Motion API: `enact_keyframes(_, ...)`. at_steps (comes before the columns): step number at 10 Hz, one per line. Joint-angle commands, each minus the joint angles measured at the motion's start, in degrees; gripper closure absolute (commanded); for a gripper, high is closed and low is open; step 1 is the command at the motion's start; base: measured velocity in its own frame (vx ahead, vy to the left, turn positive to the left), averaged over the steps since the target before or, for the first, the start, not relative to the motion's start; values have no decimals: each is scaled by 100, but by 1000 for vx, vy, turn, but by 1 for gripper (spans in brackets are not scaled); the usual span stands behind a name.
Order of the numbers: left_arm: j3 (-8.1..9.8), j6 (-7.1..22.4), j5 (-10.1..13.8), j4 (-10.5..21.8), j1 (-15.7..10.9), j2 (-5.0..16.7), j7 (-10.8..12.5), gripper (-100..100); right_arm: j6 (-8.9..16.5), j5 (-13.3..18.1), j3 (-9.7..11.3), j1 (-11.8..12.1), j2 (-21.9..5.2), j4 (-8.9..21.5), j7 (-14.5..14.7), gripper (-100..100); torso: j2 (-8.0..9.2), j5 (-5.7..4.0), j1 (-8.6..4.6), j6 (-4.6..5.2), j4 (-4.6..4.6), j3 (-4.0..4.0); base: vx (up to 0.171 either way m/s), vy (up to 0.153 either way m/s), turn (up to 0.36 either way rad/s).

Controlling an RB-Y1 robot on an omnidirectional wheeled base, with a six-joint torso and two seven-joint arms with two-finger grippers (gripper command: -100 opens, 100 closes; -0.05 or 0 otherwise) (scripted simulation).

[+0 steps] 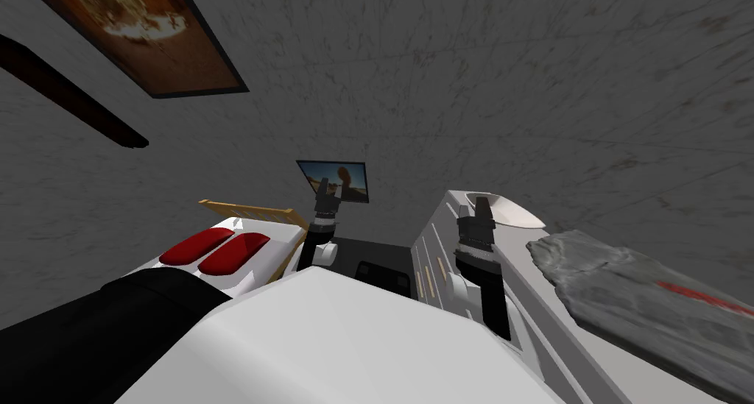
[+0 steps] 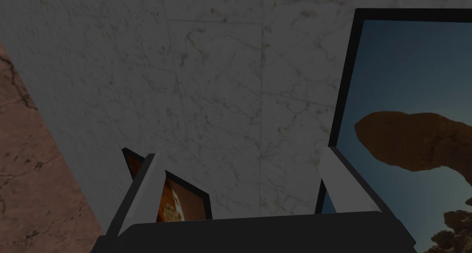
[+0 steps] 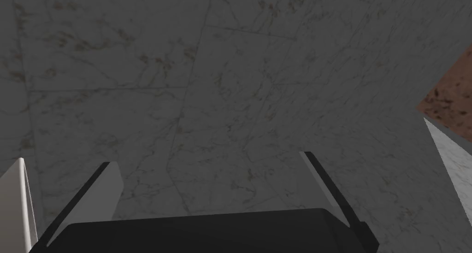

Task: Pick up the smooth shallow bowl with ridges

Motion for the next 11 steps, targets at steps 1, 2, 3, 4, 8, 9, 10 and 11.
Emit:
enact_keyframes(1,0,0,0,0,0,0,0,0,-35,113,-138,44,-275,87,26,-100,0,0,0,0,0,0,-13,61,-76)
enact_keyframes(2,0,0,0,0,0,-1,0,0,-58,186,-228,75,-421,141,44,-100,5,3,17,2,1,2,-38,83,-112)
enact_keyframes(3,-1,0,0,0,0,-1,0,0,-85,275,-336,113,-586,206,66,-100,12,5,25,1,2,7,-26,106,-88)
enact_keyframes(4,-1,0,0,0,0,-1,0,0,-116,378,-461,159,-757,280,93,-100,12,7,36,1,3,7,-23,141,-78)
enact_keyframes(8,-1,0,0,0,0,-1,0,0,-228,754,-926,340,-1376,541,203,-100,14,9,36,1,3,8,-40,121,-74)
enact_keyframes(9,-1,0,0,0,0,-1,0,0,-270,897,-1104,414,-1552,640,250,-100,18,10,46,1,4,10,-71,166,-140)
enact_keyframes(10,-1,0,0,0,-1,-1,0,0,-270,897,-1104,414,-1650,640,250,-100,26,13,57,2,5,15,-36,117,-52)
enact_keyframes(11,-1,0,0,0,-1,-1,0,0,-313,1046,-1290,497,-1861,743,301,-100,16,12,46,-1,4,10,-10,89,-50)
